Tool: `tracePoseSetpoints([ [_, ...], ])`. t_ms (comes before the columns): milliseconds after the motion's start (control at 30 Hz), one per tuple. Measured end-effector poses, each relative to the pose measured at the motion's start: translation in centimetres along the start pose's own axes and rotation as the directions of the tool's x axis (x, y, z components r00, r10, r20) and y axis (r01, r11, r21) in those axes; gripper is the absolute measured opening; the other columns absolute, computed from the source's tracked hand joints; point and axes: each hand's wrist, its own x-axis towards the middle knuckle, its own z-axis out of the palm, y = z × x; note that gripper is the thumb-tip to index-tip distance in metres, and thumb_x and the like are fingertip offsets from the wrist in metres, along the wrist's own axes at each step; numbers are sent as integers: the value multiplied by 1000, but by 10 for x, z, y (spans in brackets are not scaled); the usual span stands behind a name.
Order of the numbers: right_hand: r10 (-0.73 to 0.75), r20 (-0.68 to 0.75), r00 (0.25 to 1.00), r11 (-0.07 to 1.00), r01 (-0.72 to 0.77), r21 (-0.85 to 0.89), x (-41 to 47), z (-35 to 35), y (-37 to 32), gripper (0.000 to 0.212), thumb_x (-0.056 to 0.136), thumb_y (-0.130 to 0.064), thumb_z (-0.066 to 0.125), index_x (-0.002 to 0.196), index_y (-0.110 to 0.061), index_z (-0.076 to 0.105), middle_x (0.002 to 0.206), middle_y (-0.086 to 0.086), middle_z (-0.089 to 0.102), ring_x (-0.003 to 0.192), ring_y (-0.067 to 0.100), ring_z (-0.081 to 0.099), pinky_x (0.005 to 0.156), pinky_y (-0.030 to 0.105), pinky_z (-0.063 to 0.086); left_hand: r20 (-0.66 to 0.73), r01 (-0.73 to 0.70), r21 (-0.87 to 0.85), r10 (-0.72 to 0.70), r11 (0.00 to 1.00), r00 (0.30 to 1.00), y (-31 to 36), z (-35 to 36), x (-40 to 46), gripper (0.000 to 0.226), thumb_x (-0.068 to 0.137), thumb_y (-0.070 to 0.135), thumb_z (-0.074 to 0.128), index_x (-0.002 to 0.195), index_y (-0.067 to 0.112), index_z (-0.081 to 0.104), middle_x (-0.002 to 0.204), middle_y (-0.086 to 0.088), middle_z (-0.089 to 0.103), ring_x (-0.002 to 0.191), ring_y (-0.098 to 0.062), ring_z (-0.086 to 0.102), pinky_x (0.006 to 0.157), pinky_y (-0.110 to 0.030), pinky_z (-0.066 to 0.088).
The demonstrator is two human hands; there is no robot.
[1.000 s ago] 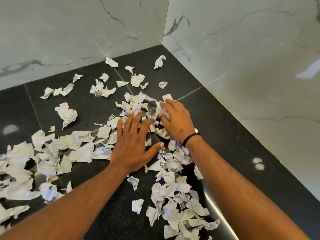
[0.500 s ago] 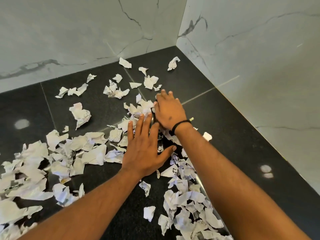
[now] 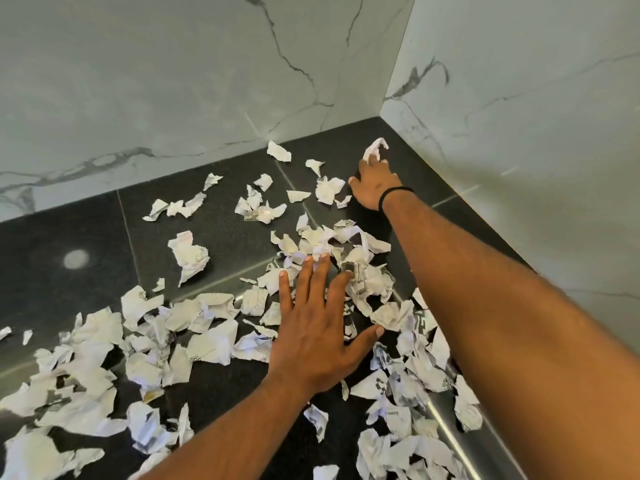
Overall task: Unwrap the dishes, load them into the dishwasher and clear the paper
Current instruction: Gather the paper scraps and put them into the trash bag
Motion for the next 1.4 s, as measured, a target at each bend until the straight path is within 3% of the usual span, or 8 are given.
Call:
tracePoseSetpoints([
  [200,-265,-94,960,962,270,47,-83,37,-49,28,99,-19,41,112,-4,62,130,17,56,125,38,47,102,51,44,9,14,12,-14,1000,1000,2,-3,1,92,89,85,20,158,26,12,169,-7,-5,154,-23,-20,122,-59,-6],
  [300,-234,-211,949,969,246,33,-110,34,-67,20,95,-21,46,86,-11,62,101,12,66,103,36,55,81,42,48,27,22,-3,-22,1000,999,3,-5,1,95,88,83,25,159,23,5,169,-9,-2,154,-25,-17,122,-57,-9],
  [467,-215,-462,860,975,212,-61,-91,24,-95,38,96,-40,54,122,-15,64,122,10,55,111,29,47,88,39,43,38,19,5,-19,1000,999,1,-5,1,96,87,82,26,158,23,2,169,-10,-7,153,-26,-21,122,-57,-9],
  [733,-286,-13,958,956,285,-62,5,19,-120,64,100,-49,46,157,-23,29,168,6,11,153,38,10,120,61,20,25,-5,-34,6,999,1000,-1,-1,-1,94,88,77,34,159,25,0,168,-7,-13,153,-25,-23,122,-58,-6],
  [867,-309,-10,951,950,308,-57,-12,38,-119,54,104,-39,38,154,-17,34,165,6,22,152,37,16,121,61,17,52,5,-34,-3,999,999,-1,-3,0,97,86,79,31,159,25,-1,168,-6,-16,151,-23,-27,122,-56,-10],
  [1167,-414,-97,905,897,423,129,-123,38,-51,33,102,-21,43,121,-9,67,129,10,62,118,31,56,102,46,45,-15,34,-38,-35,999,999,3,-2,1,93,88,81,29,156,20,12,168,-11,7,156,-27,-8,123,-59,-2],
  [1300,-246,-358,901,891,355,282,-169,33,-10,39,100,-36,49,130,-17,65,134,3,65,131,24,52,112,48,39,-47,29,-33,-31,999,998,3,-2,1,88,89,80,28,154,20,24,168,-9,8,156,-27,-4,123,-59,-1],
  [1400,-2,-405,914,899,179,399,-206,45,32,54,98,-52,45,138,-18,59,147,3,54,145,22,37,119,49,32,-55,11,-39,-14,999,998,2,0,-1,81,89,79,32,151,27,30,167,-7,11,156,-26,-4,123,-59,-3],
])
